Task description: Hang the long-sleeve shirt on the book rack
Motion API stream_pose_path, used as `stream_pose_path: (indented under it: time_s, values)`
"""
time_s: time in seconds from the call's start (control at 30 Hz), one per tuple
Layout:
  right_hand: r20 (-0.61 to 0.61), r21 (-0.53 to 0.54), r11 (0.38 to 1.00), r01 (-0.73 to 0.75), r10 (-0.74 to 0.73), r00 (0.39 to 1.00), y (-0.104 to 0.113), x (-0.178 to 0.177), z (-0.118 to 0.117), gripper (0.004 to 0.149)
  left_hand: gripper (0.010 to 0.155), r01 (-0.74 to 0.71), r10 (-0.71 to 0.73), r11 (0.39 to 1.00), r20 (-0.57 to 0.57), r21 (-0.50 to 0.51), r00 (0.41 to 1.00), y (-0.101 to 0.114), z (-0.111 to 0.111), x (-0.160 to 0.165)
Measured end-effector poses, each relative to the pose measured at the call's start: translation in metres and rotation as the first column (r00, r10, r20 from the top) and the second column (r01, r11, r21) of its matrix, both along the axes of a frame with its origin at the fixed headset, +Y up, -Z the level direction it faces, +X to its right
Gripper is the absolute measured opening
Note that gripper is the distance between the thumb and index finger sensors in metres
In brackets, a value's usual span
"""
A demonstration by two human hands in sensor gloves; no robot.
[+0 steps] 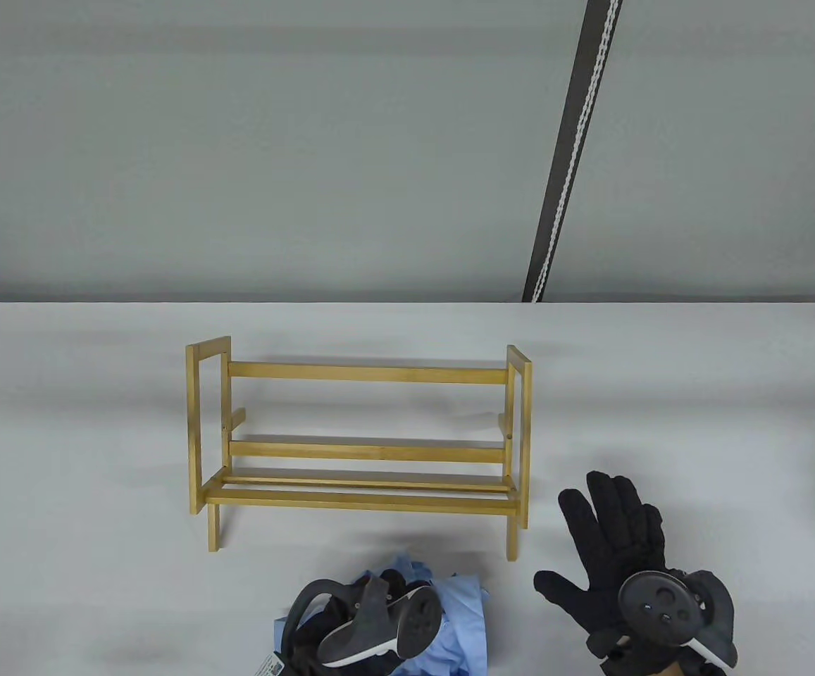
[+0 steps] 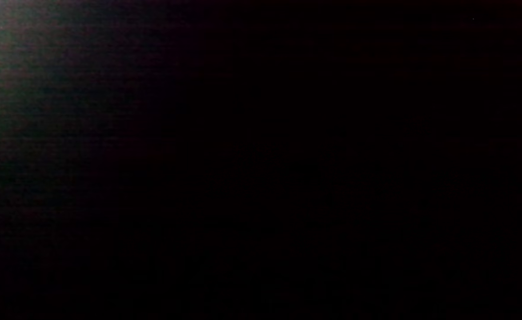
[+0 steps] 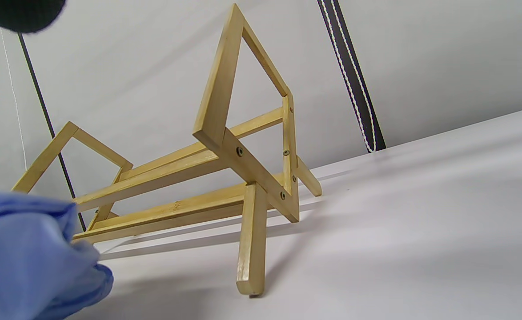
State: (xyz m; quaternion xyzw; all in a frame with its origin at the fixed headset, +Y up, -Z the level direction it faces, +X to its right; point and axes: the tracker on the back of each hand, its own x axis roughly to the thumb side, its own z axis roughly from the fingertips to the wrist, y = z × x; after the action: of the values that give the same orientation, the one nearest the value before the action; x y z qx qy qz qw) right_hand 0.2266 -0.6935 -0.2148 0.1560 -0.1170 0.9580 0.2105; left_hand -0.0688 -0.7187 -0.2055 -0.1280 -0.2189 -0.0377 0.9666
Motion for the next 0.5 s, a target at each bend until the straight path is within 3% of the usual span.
stream_pose_path:
  time_s: [0.5]
  values:
    - [-0.002,-0.003,1.000,0.000,0.000,1.000,0.000,0.000,0.000,0.093,0.062,-0.148,0.155,0.981,-0.051,0.129,0.987,0.032,0.008,-0.023]
